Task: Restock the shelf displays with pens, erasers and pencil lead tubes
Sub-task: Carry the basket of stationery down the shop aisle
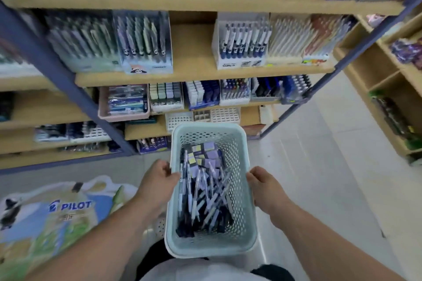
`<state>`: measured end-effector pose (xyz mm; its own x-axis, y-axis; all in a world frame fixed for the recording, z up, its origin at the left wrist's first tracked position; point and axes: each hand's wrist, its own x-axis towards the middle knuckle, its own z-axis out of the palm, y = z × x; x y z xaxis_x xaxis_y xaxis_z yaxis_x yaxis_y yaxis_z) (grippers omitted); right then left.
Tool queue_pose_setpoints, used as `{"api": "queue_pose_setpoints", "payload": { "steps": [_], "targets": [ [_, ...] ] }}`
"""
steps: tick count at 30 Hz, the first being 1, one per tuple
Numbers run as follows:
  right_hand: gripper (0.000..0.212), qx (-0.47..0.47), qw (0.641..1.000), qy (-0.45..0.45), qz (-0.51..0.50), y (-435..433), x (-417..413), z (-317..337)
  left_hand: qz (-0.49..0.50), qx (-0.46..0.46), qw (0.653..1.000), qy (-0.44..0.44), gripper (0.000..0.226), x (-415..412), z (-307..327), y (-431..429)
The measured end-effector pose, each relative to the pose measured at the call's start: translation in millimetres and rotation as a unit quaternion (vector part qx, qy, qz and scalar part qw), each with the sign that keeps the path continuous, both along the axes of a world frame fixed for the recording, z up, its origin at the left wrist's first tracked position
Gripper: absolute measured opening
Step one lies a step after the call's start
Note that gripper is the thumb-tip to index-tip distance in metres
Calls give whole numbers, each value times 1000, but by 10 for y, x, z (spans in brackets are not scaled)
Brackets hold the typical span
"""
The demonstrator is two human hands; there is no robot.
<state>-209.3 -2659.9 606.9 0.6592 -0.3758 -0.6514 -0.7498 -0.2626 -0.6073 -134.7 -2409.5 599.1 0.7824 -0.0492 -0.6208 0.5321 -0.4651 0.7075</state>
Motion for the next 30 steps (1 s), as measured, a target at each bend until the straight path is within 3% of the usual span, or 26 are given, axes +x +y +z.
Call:
{"api": "queue_pose_setpoints", "payload": {
  "steps": [6,12,19,21,30],
  "targets": [
    [25,31,998,45,22,79,630,-318,34,18,999,18,16,486,-260,152],
    [20,78,988,84,106,55,1129,-917,135,50,988,55,15,641,-742,208],
    [16,94,959,107,244,116,1673,-1921,309,111,942,66,9,685,-1555,64],
    [16,94,958,109,246,138,1770,-2270,334,119,933,68,17,743,-1882,37],
    [14,161,947,111,253,292,1920,-4173,251,140,953,93,8,1006,-3613,361]
  ]
}}
